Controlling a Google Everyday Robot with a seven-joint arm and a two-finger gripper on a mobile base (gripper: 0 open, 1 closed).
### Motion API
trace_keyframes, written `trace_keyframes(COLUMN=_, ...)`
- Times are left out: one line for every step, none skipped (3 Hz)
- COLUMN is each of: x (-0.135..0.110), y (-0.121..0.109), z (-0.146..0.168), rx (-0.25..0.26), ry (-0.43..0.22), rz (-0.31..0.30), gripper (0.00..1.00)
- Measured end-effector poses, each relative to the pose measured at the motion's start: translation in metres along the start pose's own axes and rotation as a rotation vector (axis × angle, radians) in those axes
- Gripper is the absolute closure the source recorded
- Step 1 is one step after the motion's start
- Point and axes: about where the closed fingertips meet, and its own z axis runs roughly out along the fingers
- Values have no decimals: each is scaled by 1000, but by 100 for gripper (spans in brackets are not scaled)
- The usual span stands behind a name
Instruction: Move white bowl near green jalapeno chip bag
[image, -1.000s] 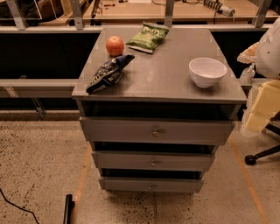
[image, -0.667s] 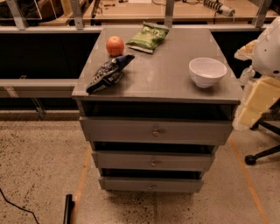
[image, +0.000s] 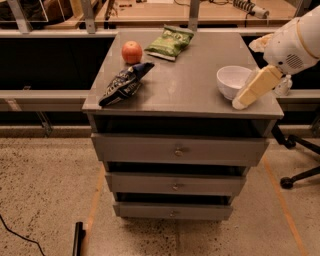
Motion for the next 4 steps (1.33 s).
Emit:
trace_keyframes(x=-1, y=-40, z=42, rx=2, ry=-102, rz=78, gripper=0)
trace_keyframes(x=8, y=-56, z=75, rx=-8, ry=-117, rz=141, gripper=0)
trace_keyframes(x=30, y=-59, z=99, rx=-18, ry=-97, rz=213, gripper=0)
trace_keyframes(x=30, y=-59, z=99, rx=-18, ry=-97, rz=213, gripper=0)
